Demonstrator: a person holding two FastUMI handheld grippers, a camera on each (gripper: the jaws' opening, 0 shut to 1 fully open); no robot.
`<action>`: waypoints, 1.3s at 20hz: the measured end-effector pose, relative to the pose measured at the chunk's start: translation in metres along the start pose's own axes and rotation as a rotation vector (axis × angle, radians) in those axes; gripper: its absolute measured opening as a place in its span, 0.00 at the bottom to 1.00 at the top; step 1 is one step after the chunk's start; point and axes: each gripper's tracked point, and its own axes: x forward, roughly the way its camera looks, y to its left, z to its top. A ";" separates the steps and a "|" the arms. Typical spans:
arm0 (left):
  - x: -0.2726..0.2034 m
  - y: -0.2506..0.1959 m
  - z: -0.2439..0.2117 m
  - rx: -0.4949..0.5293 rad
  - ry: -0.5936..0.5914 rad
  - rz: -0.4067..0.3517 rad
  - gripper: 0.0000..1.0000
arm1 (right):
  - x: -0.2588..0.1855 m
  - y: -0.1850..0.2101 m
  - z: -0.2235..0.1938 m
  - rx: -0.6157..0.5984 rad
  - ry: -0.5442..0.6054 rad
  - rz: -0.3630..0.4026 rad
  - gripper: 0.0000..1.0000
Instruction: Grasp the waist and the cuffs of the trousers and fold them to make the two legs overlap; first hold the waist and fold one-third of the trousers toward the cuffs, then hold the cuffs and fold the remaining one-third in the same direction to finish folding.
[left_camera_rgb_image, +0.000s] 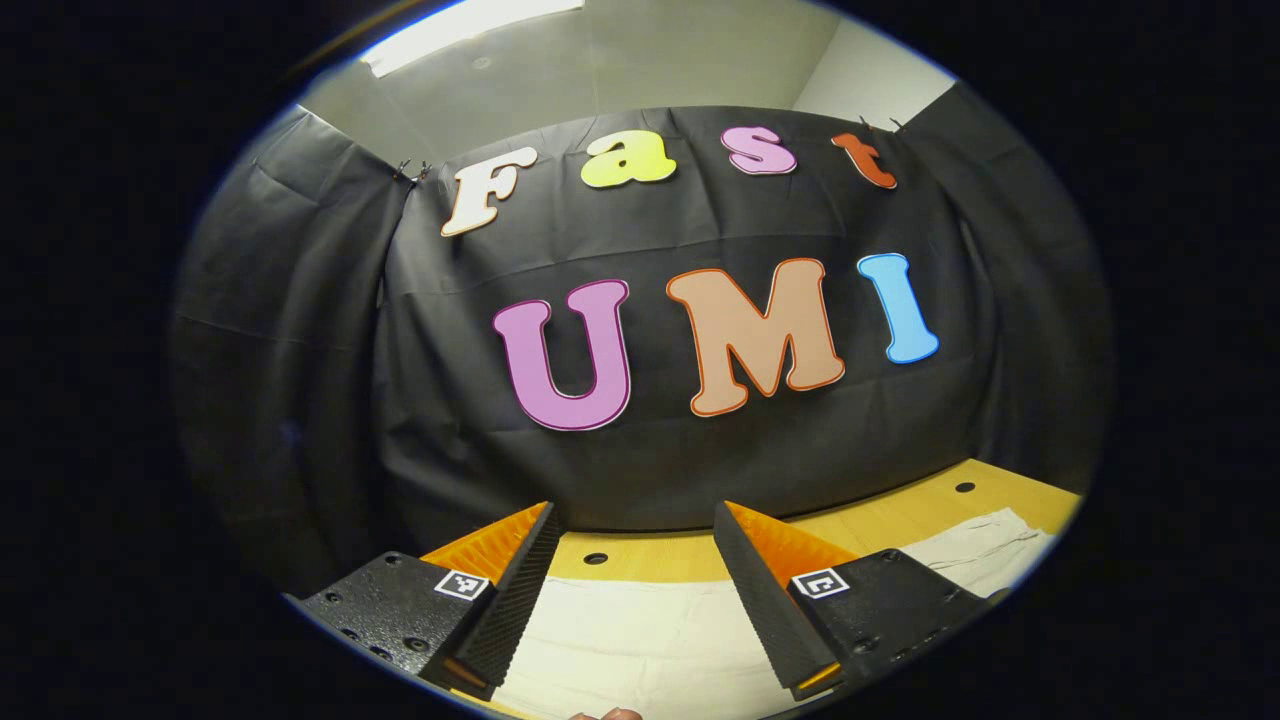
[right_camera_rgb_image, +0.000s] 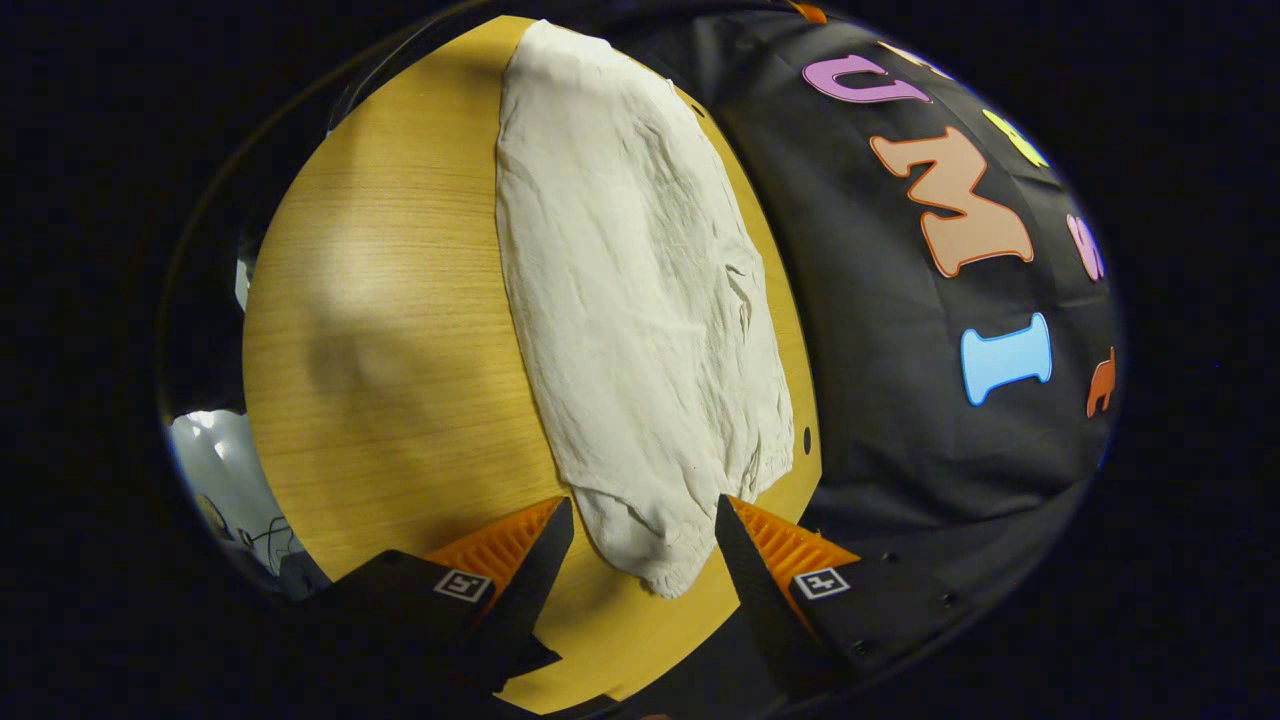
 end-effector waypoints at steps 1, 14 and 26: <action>0.000 -0.001 0.000 0.002 0.001 0.002 0.94 | 0.004 -0.002 0.001 -0.004 -0.005 -0.006 0.93; -0.004 -0.023 -0.006 0.025 0.022 0.013 0.93 | 0.039 0.007 0.011 -0.026 -0.016 0.031 0.25; -0.006 0.044 -0.059 0.205 0.077 0.006 0.96 | 0.042 0.005 0.007 0.003 0.039 -0.002 0.08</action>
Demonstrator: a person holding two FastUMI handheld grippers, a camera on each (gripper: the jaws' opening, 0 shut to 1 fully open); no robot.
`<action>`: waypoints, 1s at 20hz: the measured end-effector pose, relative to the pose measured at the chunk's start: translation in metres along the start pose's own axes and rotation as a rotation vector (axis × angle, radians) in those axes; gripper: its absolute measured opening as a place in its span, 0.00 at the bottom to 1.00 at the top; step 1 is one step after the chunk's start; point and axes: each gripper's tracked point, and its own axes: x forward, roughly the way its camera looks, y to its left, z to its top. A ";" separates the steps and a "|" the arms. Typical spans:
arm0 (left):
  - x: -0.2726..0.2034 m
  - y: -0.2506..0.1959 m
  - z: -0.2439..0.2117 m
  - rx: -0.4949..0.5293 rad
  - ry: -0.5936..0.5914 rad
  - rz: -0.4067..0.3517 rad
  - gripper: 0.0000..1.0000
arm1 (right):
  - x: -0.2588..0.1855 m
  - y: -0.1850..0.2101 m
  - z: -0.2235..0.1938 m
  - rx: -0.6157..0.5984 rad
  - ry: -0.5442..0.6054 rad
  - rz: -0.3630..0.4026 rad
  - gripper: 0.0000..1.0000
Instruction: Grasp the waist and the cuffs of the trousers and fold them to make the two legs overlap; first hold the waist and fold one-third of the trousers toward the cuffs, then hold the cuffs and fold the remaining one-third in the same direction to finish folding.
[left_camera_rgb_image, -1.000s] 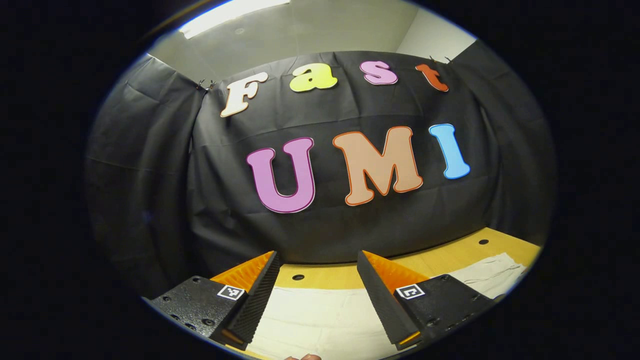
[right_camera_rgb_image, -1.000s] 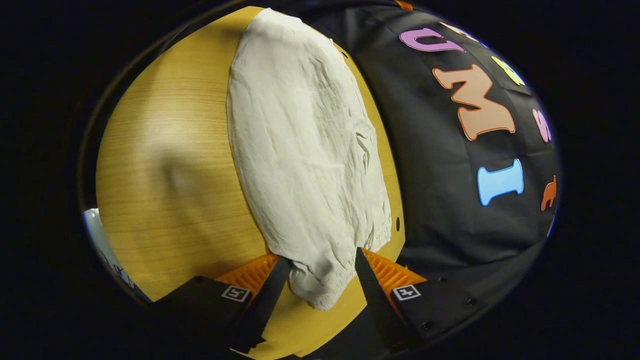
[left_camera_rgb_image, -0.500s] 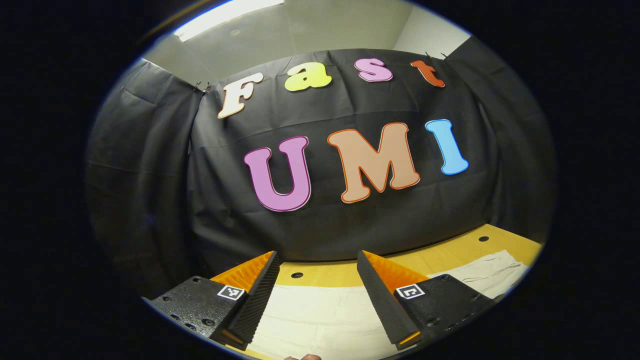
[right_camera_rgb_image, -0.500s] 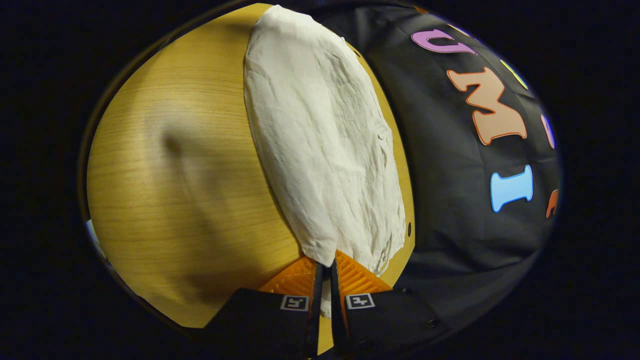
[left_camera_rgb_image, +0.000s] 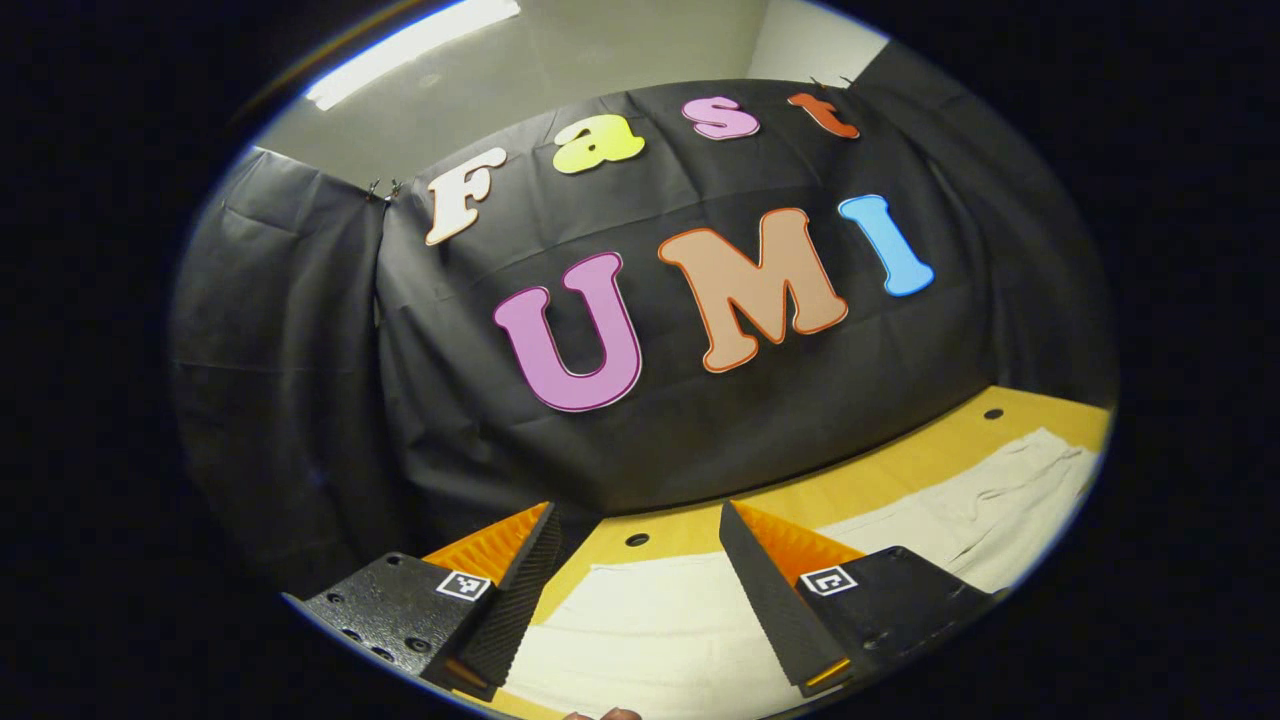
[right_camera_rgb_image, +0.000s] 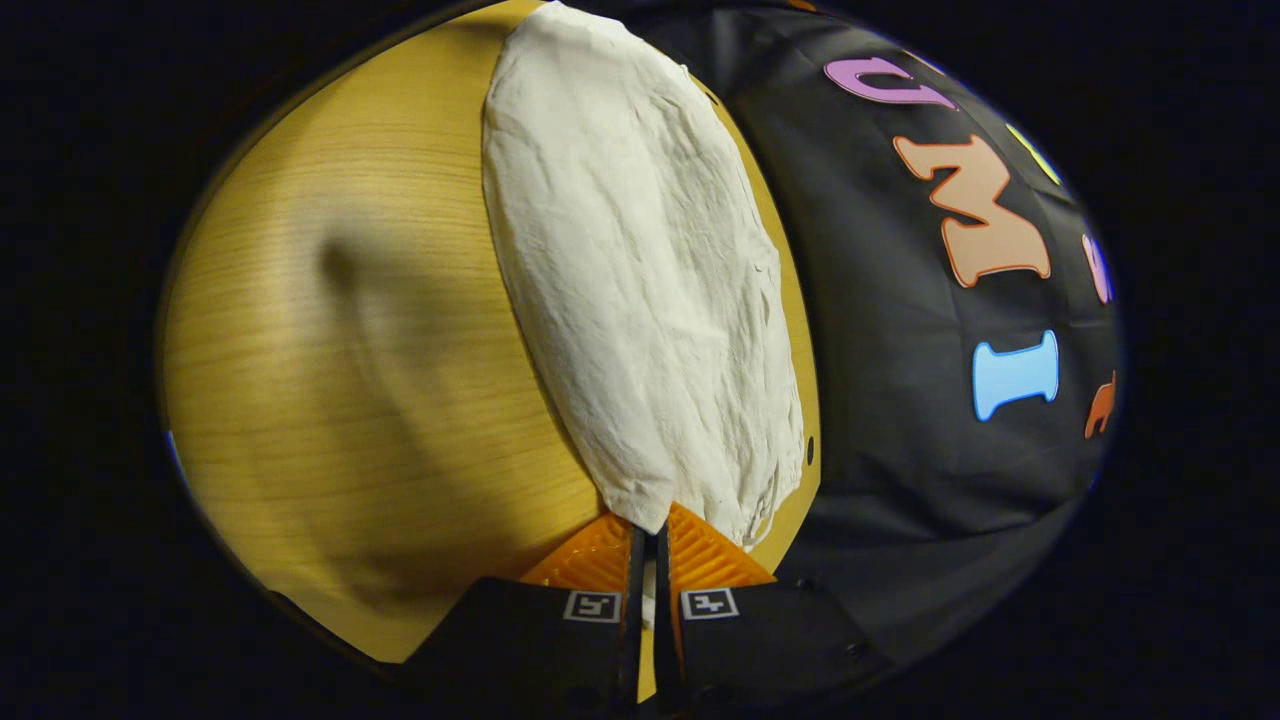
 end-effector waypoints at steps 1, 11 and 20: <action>0.000 0.009 -0.009 0.019 0.010 -0.004 0.96 | 0.000 0.000 0.000 0.019 0.007 0.002 0.08; -0.016 0.070 -0.131 0.278 0.221 -0.054 0.96 | 0.001 0.000 -0.001 0.075 0.033 0.002 0.08; -0.034 0.077 -0.239 0.561 0.423 -0.252 0.98 | 0.001 0.000 -0.001 0.071 0.028 -0.010 0.08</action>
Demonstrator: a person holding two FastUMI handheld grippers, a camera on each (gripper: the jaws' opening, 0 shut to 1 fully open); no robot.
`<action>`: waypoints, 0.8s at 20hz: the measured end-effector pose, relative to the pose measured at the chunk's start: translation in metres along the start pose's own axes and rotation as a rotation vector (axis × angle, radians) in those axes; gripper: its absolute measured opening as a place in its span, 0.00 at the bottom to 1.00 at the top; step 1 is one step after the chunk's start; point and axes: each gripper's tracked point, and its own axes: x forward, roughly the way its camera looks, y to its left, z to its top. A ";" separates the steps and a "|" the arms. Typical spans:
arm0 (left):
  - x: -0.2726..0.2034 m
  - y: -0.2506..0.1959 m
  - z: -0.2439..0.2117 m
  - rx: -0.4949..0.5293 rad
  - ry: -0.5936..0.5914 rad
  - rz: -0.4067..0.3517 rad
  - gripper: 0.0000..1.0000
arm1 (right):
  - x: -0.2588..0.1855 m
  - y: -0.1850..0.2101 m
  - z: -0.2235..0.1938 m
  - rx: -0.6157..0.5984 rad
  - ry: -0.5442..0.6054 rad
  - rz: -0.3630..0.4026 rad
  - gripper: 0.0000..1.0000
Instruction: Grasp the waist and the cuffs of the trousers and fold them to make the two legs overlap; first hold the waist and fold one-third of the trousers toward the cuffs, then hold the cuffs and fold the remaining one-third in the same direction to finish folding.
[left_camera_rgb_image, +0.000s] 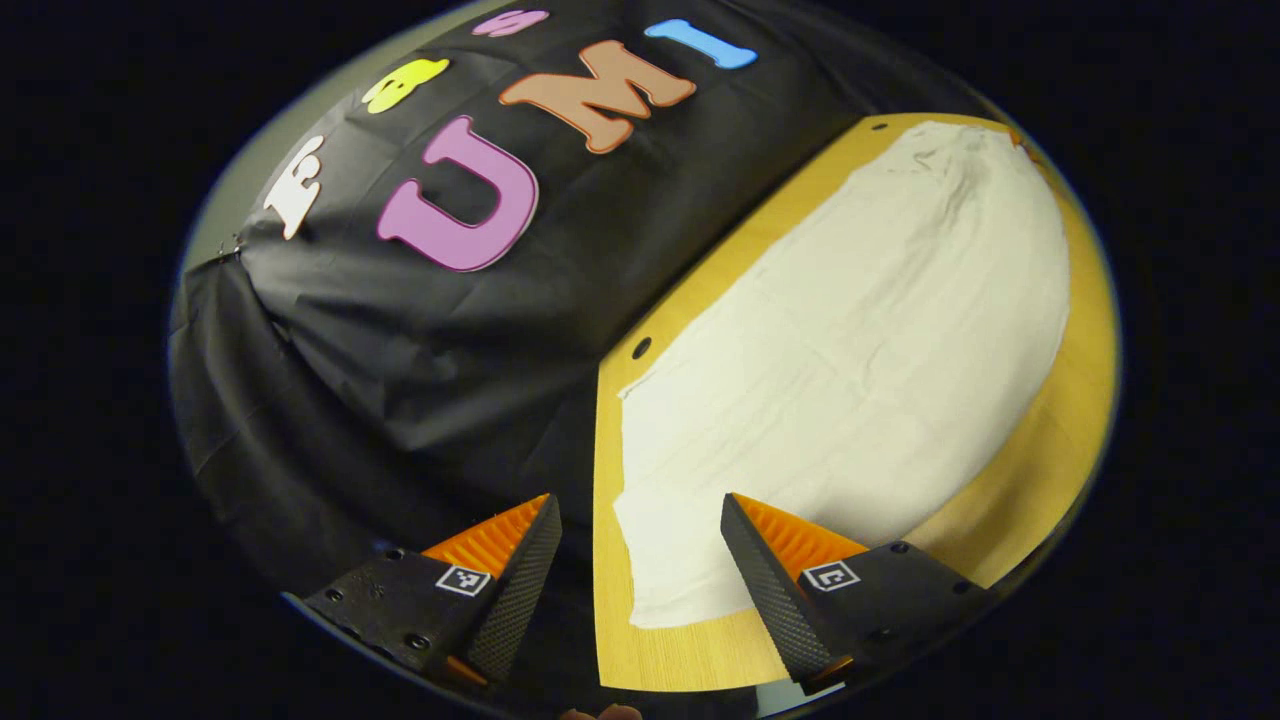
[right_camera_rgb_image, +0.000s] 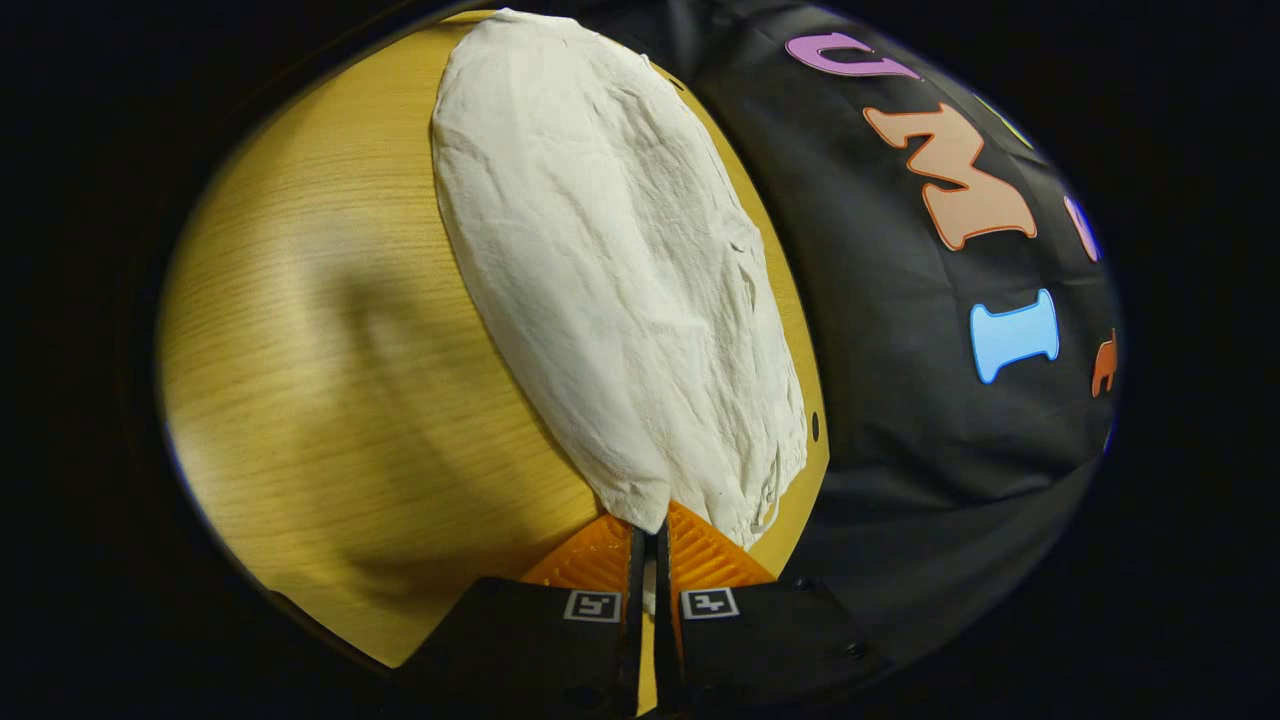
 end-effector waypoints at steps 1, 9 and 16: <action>0.000 -0.005 -0.011 0.042 0.027 -0.026 0.97 | 0.000 0.000 0.000 -0.001 0.001 0.000 0.08; 0.000 -0.038 -0.078 0.308 0.147 -0.223 0.97 | 0.000 0.000 0.000 -0.001 0.015 -0.007 0.07; 0.015 -0.045 -0.091 0.437 0.162 -0.305 0.96 | 0.001 -0.001 0.000 -0.010 0.024 -0.012 0.08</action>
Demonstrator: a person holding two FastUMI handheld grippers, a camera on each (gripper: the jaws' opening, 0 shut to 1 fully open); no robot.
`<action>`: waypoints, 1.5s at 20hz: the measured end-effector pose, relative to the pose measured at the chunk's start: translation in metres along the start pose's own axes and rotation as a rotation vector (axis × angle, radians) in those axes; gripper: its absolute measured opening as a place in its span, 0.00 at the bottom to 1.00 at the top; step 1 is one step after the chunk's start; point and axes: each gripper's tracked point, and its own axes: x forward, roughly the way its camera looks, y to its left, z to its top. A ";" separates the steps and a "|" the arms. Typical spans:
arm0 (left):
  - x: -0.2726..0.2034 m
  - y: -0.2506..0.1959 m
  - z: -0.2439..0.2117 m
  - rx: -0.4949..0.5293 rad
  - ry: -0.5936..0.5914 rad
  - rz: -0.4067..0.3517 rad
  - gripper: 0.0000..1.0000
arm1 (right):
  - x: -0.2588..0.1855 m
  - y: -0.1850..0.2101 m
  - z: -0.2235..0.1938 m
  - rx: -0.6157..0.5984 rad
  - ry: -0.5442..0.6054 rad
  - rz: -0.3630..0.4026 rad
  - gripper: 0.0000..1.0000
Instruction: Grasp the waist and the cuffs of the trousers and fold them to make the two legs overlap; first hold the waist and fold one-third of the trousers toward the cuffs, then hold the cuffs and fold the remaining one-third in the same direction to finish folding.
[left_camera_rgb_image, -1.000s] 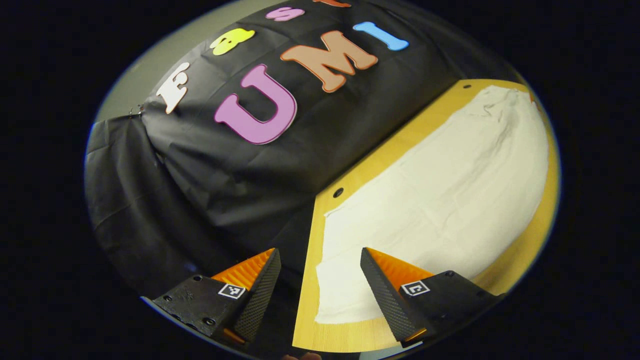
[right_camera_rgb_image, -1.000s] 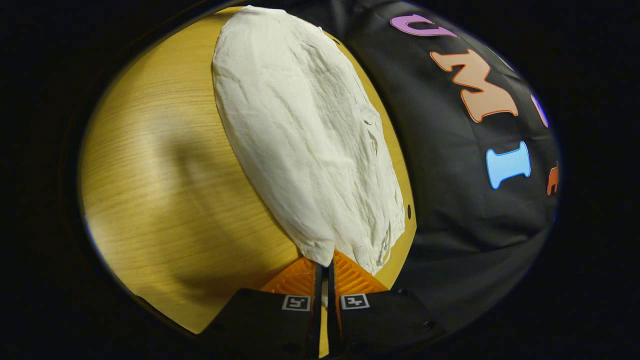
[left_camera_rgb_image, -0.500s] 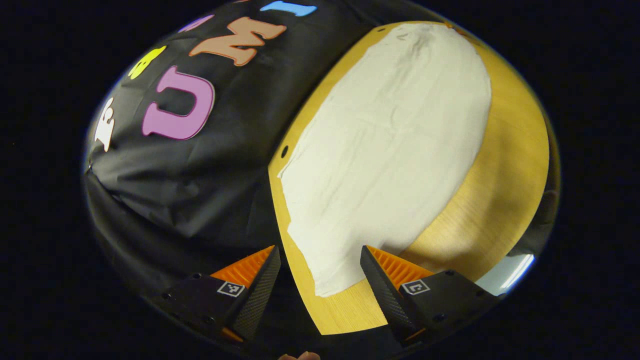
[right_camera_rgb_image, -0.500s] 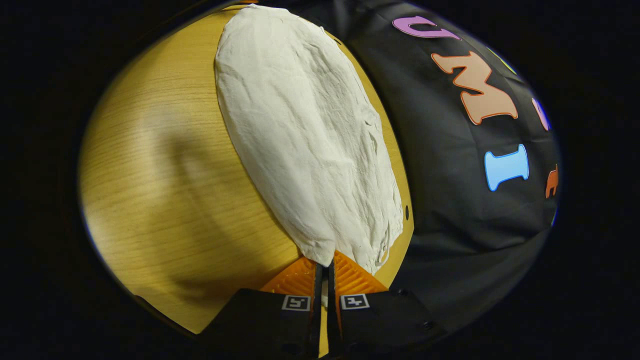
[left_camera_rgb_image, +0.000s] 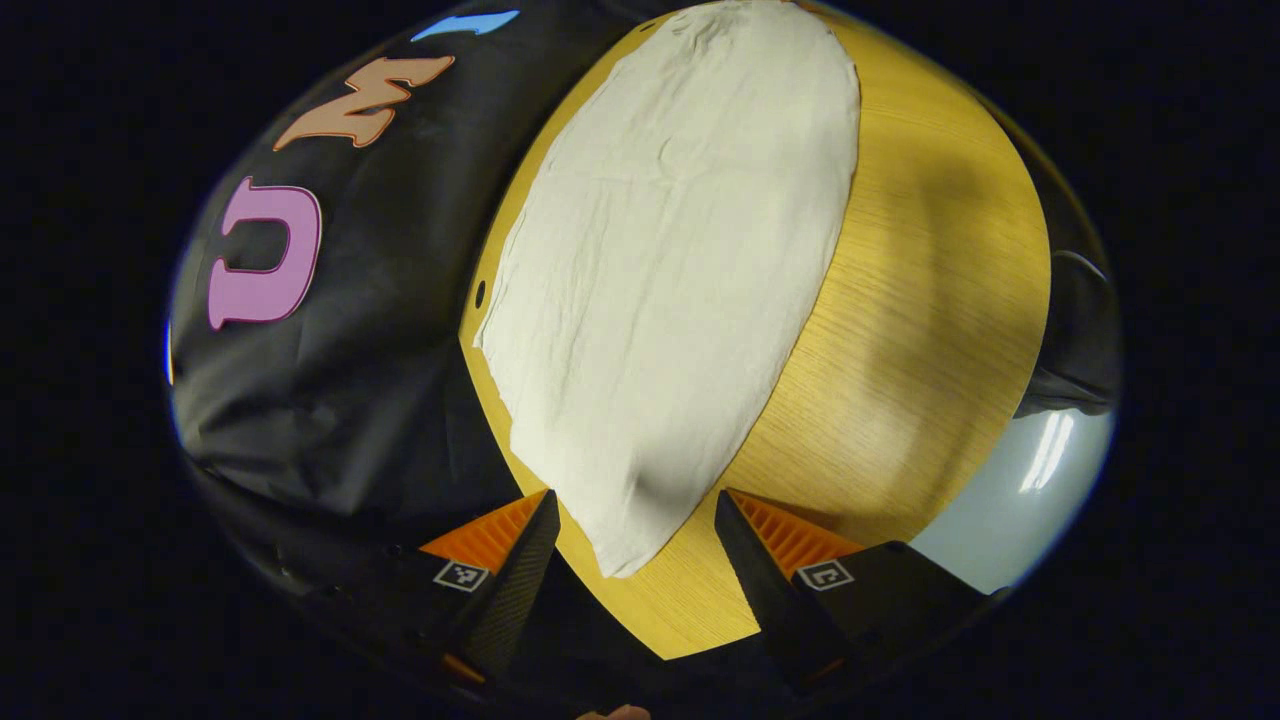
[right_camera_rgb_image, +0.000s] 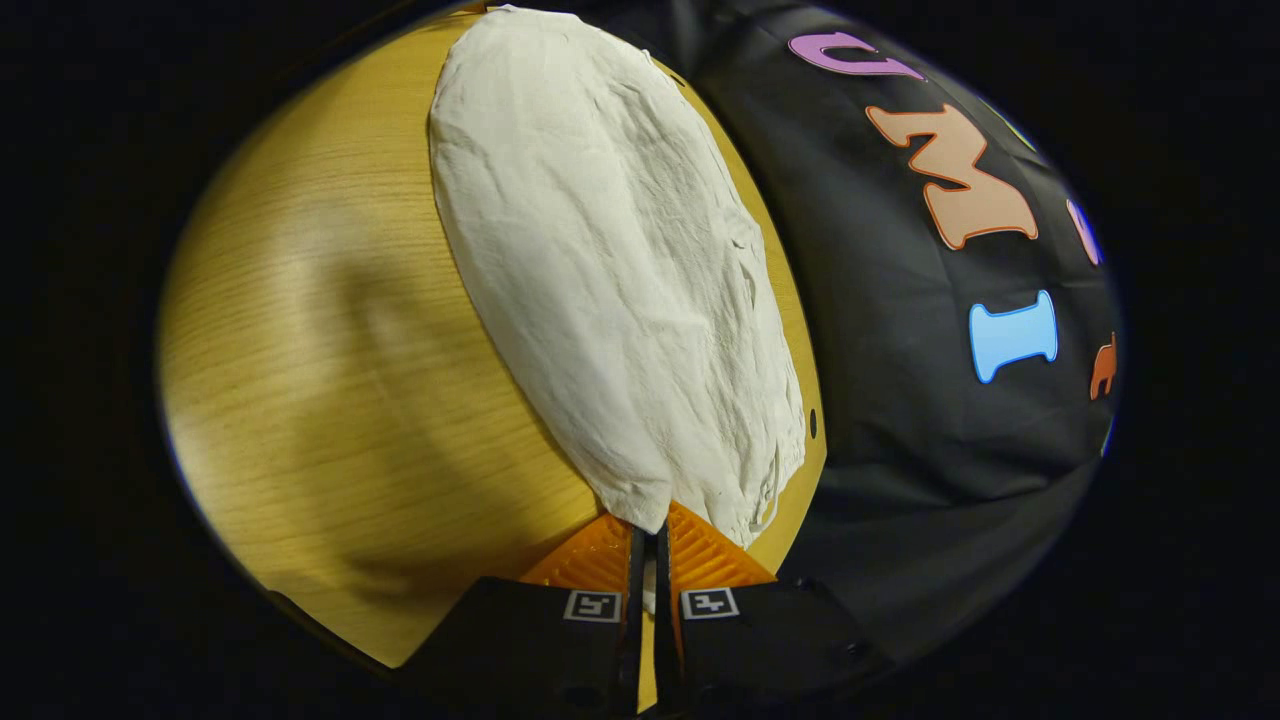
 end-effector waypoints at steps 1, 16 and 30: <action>0.003 0.002 0.002 0.011 -0.008 0.003 0.92 | 0.000 0.000 0.000 0.000 0.001 -0.002 0.08; 0.044 0.007 0.007 0.042 0.035 -0.001 0.15 | 0.000 -0.003 0.000 0.025 0.034 -0.021 0.08; 0.018 0.066 0.035 -0.362 0.049 0.085 0.00 | -0.032 -0.113 0.022 0.220 -0.044 -0.242 0.09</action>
